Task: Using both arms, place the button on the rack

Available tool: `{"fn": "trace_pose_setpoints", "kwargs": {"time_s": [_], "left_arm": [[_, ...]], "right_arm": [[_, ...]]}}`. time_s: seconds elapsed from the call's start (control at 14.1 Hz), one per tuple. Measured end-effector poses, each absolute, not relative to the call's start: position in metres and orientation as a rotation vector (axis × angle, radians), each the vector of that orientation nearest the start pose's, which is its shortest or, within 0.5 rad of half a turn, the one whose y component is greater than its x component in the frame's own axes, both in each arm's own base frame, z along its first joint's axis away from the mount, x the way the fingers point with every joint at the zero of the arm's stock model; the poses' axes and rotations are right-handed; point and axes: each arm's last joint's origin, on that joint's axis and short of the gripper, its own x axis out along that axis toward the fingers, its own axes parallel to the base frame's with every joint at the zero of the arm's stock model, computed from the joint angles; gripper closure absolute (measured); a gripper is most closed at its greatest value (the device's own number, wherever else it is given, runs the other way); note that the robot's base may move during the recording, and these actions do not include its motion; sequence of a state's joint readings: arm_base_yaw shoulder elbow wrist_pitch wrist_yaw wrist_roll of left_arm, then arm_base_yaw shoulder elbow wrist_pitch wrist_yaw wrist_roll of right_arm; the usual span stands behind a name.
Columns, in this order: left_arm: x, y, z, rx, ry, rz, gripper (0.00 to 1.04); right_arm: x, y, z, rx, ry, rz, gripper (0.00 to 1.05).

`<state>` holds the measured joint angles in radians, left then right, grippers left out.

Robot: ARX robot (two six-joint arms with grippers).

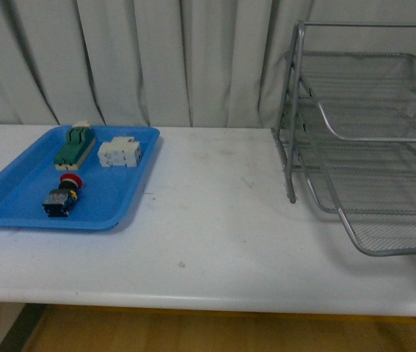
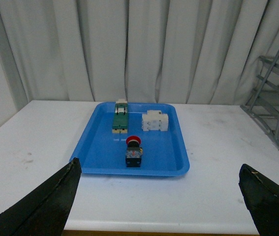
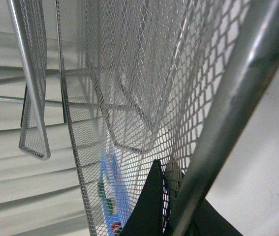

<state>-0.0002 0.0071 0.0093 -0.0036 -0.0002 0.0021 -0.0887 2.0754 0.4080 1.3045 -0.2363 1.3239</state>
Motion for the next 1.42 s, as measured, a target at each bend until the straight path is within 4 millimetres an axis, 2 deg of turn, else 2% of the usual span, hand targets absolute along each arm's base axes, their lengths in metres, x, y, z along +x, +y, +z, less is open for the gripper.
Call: {"fn": "trace_pose_setpoints", "kwargs": {"time_s": [0.07, 0.21, 0.28, 0.35, 0.43, 0.57, 0.64, 0.71, 0.78, 0.85, 0.92, 0.99, 1.06, 1.13, 1.21, 1.42], "left_arm": [[0.098, 0.0, 0.166, 0.002, 0.001, 0.0, 0.07], [0.098, 0.0, 0.166, 0.002, 0.002, 0.0, 0.07], [0.098, 0.0, 0.166, 0.002, 0.001, 0.0, 0.07], [0.098, 0.0, 0.166, 0.002, 0.001, 0.0, 0.07], [0.098, 0.0, 0.166, 0.002, 0.001, 0.0, 0.07], [0.098, 0.0, 0.166, 0.002, 0.001, 0.0, 0.07], [0.098, 0.0, 0.166, 0.002, 0.001, 0.0, 0.07], [0.098, 0.0, 0.166, 0.002, 0.001, 0.0, 0.07], [0.098, 0.0, 0.166, 0.002, 0.001, 0.0, 0.07], [0.098, 0.0, 0.166, 0.002, 0.002, 0.007, 0.07], [0.098, 0.0, 0.166, 0.002, 0.001, 0.002, 0.07], [0.098, 0.0, 0.165, 0.002, 0.005, -0.001, 0.07], [0.098, 0.0, 0.166, 0.002, 0.001, 0.0, 0.07], [0.098, 0.0, 0.166, 0.002, 0.001, 0.0, 0.07], [0.098, 0.0, 0.166, 0.002, 0.001, 0.001, 0.07], [0.098, 0.0, 0.166, 0.002, 0.001, 0.0, 0.07]], "right_arm": [[0.268, -0.019, 0.052, 1.328, 0.405, -0.107, 0.96], [0.258, -0.021, 0.049, 1.241, 0.437, -0.12, 0.7], [0.259, -0.021, 0.058, 1.188, 0.418, -0.101, 0.52], [0.255, -0.02, 0.066, 1.149, 0.41, -0.087, 0.41], [0.242, -0.019, 0.077, 1.081, 0.42, -0.076, 0.24], [0.215, -0.018, 0.085, 0.95, 0.511, -0.123, 0.04], [0.203, -0.021, 0.094, 0.833, 0.532, -0.21, 0.07], [0.198, -0.022, 0.103, 0.689, 0.458, -0.2, 0.09], [0.187, -0.02, 0.083, 0.444, 0.417, -0.106, 0.26], [0.168, -0.012, 0.073, 0.248, 0.469, -0.032, 0.42], [0.174, -0.014, 0.109, 0.119, 0.184, -0.02, 0.55], [0.172, -0.011, 0.128, 0.06, 0.067, -0.002, 0.68], [0.169, -0.001, 0.137, 0.031, 0.028, 0.006, 0.82], [0.167, 0.001, 0.141, 0.021, 0.015, 0.02, 0.91], [0.161, 0.0, 0.151, 0.013, -0.022, 0.003, 1.04], [0.147, 0.0, 0.162, 0.006, -0.03, 0.0, 1.03]]}}
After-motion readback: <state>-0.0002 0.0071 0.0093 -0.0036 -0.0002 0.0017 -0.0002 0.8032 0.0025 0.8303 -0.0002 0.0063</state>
